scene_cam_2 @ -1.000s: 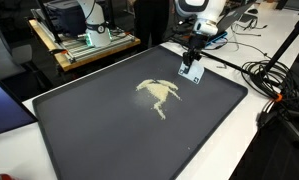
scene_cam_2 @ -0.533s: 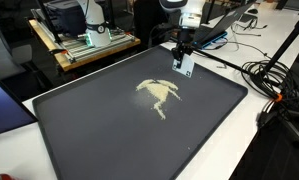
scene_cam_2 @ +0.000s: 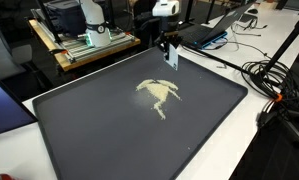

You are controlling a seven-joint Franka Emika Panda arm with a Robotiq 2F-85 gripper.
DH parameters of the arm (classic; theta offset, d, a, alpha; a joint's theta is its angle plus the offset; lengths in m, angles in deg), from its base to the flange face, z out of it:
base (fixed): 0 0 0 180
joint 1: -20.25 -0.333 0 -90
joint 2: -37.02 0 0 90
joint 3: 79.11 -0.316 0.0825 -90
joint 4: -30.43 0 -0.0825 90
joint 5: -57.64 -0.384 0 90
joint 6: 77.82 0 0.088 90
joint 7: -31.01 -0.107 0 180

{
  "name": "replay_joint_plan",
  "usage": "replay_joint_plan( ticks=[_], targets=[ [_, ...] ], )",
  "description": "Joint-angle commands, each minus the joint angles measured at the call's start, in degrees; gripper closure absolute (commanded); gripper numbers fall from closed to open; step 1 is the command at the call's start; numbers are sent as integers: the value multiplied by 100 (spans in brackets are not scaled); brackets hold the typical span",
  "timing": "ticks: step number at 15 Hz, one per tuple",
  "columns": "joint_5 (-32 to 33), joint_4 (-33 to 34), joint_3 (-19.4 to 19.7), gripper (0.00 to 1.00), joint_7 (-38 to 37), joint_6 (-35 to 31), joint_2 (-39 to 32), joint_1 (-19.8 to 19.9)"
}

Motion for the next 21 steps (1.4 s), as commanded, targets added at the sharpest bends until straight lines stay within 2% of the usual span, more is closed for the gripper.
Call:
replay_joint_plan(
  ticks=[1, 4, 5, 6, 10, 11, 21],
  targets=[
    [-1528, -493, -254, 99, 1317, -98, 537, 599],
    [-2689, -650, -266, 99, 2415, 5, 745, 951],
    [-2105, -371, -165, 99, 1872, 11, 446, 743],
    [-2178, -396, -146, 96, 2016, 16, 478, 809],
    [-2163, -388, -170, 96, 1967, 16, 449, 761],
    [-2163, -387, -173, 99, 1964, 16, 446, 755],
    [-3864, 114, 94, 99, 3468, 1339, 212, 1670]
  ],
)
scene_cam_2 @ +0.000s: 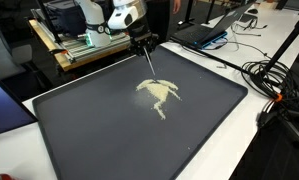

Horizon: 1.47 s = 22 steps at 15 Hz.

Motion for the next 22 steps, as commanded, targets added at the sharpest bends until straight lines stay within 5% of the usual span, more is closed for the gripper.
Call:
replay_joint_plan(
  ticks=[1, 6, 12, 22],
  targets=[
    [-620, 328, 127, 99, 505, 521, -202, 291],
    [-1187, 787, 296, 99, 352, 1124, -633, 539],
    [-1750, 1020, 397, 99, -45, 773, -962, 551],
    [-1752, 1200, 526, 99, -1207, 245, -1185, 524]
  ],
)
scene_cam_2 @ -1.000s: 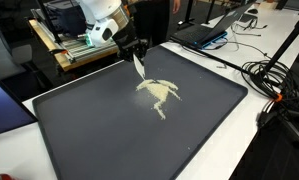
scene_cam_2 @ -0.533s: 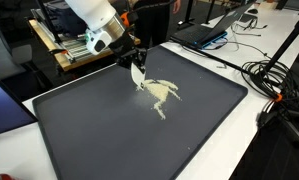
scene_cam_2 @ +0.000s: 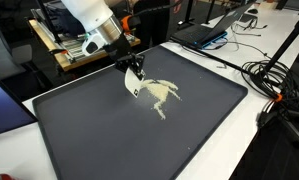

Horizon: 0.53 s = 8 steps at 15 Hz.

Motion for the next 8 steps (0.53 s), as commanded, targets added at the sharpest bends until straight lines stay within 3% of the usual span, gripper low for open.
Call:
replay_joint_plan(
  ticks=[1, 8],
  targets=[
    [-64, 182, 127, 99, -526, 14, -157, -27],
    [368, 250, 373, 99, -1346, 303, -181, -100]
  ],
)
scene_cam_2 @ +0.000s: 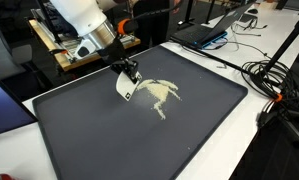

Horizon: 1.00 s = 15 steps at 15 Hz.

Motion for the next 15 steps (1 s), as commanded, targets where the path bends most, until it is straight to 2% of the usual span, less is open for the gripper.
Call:
replay_joint_plan(
  ticks=[1, 4, 10, 15],
  targets=[
    [441, 179, 159, 99, -334, 201, -42, -102],
    [795, 297, 159, 99, -169, 358, -6, -67],
    [1618, 723, 86, 99, -75, 231, -2, -142],
    [2302, 1194, 17, 99, 73, 313, -76, -333]
  ],
)
